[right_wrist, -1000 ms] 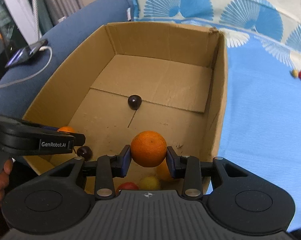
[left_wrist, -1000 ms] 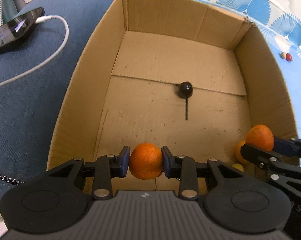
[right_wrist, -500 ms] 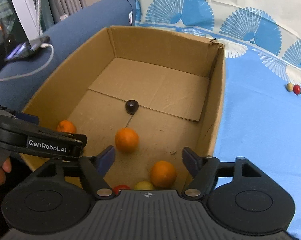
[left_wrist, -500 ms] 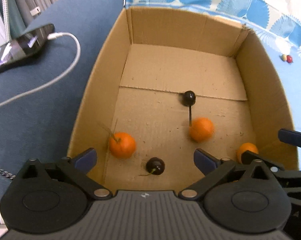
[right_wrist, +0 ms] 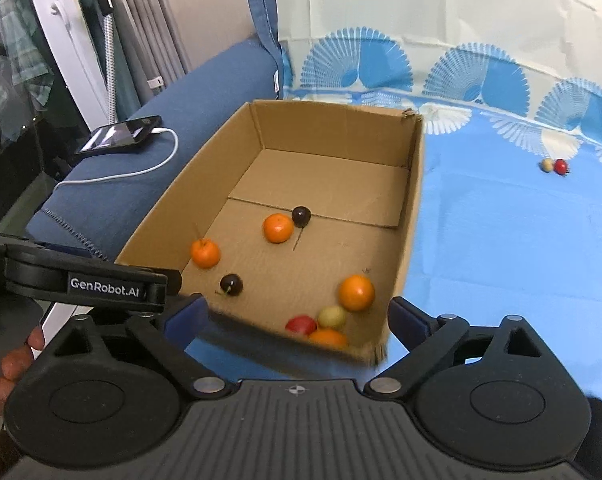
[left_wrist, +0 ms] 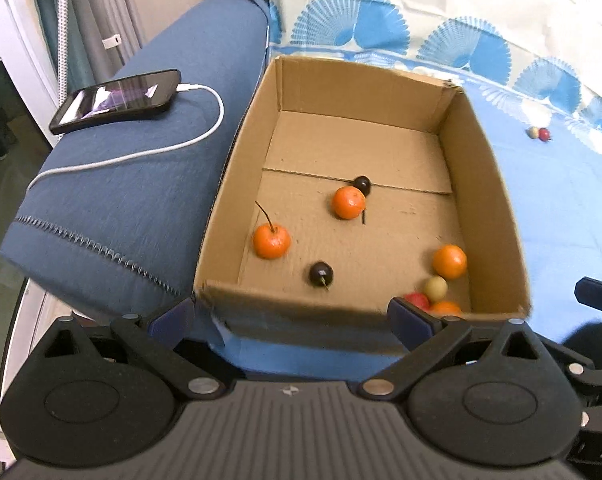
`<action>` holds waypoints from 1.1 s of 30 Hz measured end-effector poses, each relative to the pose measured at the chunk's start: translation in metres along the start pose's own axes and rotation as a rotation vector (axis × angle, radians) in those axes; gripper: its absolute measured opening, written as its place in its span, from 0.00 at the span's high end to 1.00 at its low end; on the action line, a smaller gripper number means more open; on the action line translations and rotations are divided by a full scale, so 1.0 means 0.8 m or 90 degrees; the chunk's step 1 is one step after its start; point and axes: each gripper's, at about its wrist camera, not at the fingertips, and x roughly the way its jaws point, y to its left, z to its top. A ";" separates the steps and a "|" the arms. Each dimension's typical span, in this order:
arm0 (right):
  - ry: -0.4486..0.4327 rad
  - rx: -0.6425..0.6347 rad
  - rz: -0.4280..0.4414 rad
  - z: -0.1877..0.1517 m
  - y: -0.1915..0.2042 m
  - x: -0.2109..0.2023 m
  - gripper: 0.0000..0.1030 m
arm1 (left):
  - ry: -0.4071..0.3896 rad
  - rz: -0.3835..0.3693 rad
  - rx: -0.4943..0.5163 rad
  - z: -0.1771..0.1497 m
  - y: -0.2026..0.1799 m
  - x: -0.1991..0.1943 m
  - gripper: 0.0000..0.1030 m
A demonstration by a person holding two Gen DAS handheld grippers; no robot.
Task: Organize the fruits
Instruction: 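Raise both open tools away from the box toward the remaining fruits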
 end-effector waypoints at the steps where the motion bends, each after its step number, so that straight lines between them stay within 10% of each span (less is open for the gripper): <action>1: -0.002 0.004 -0.002 -0.006 0.000 -0.008 0.04 | -0.004 -0.002 0.002 -0.006 -0.001 -0.007 0.00; 33: -0.084 0.057 -0.020 -0.050 -0.003 -0.096 0.01 | -0.099 -0.007 0.041 -0.070 -0.035 -0.099 0.00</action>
